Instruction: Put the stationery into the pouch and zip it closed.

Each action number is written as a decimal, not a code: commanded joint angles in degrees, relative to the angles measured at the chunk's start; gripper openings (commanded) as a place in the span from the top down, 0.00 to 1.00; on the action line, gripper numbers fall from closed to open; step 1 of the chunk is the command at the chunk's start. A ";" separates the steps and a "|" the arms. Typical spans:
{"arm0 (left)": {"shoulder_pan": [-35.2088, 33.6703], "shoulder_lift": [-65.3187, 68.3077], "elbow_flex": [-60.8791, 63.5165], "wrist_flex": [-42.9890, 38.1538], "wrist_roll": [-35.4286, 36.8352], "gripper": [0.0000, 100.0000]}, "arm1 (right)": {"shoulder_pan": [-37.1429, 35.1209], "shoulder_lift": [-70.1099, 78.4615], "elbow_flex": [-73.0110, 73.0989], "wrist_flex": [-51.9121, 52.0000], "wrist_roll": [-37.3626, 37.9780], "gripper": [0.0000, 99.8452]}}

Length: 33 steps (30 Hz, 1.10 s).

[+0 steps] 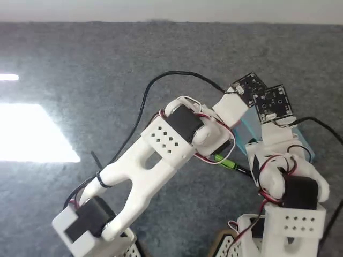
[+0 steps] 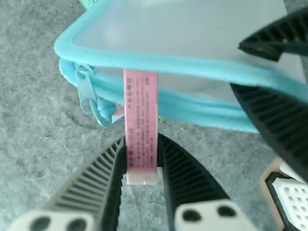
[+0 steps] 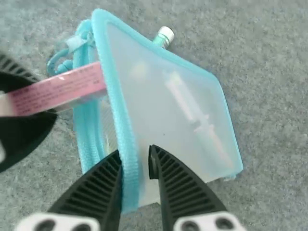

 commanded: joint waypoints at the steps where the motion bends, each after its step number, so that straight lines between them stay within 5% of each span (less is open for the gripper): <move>1: 0.44 1.49 -2.95 0.18 0.62 0.99 | -1.36 -4.88 -0.62 -1.45 0.26 0.99; 22: 2.02 5.45 -6.37 1.23 -2.29 0.98 | -1.54 -7.25 -0.26 -1.36 0.70 0.99; 33: 1.67 5.45 -8.13 5.63 -17.93 0.98 | -1.54 -7.25 -0.26 -1.45 0.70 0.99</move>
